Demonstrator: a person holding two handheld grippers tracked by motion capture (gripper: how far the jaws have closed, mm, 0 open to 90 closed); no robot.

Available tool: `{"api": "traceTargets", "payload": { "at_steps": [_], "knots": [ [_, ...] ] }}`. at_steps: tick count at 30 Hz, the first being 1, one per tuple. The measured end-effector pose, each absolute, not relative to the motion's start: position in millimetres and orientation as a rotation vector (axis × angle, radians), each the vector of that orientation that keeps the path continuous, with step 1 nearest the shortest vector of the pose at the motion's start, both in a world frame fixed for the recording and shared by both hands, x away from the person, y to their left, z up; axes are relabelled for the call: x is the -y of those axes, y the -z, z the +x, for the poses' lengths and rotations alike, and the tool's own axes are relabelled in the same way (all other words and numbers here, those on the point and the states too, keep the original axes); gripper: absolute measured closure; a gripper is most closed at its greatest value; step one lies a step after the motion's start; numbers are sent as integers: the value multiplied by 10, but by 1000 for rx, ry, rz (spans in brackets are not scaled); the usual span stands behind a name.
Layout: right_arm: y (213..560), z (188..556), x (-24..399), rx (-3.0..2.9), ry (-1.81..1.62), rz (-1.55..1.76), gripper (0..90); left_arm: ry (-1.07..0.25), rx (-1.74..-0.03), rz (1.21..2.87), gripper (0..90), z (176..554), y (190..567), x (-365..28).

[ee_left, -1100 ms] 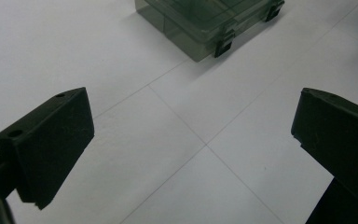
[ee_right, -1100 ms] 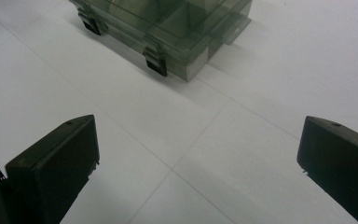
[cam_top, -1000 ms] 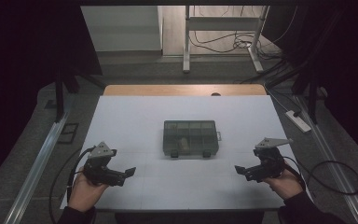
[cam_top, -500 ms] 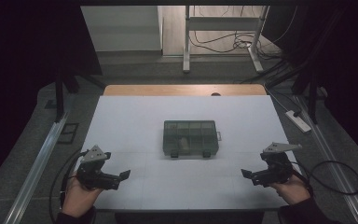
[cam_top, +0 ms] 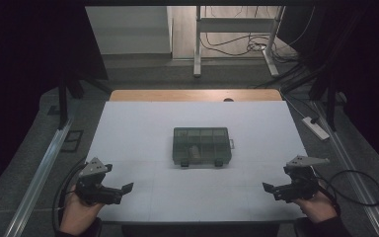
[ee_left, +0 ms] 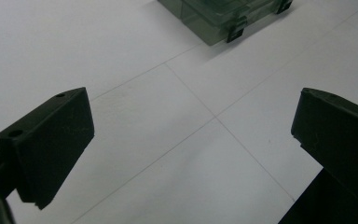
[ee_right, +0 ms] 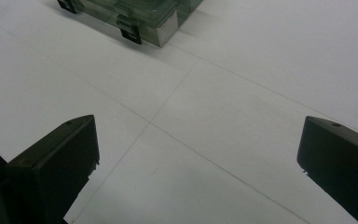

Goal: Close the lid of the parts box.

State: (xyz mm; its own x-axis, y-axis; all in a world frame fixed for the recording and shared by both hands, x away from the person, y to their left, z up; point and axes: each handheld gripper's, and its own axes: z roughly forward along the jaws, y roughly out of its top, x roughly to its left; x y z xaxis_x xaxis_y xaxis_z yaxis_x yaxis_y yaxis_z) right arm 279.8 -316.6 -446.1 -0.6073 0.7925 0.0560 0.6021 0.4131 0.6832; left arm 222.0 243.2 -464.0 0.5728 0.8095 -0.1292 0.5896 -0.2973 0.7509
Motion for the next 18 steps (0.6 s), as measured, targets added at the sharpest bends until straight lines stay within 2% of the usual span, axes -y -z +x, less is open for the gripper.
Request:
{"api": "traceTargets", "payload": {
  "at_steps": [18],
  "knots": [
    [4404, 2672, 3288, -2354, -959, 1256, 0, -383, -1165, 2003, 2, 2091, 4627, -2520]
  ]
}}
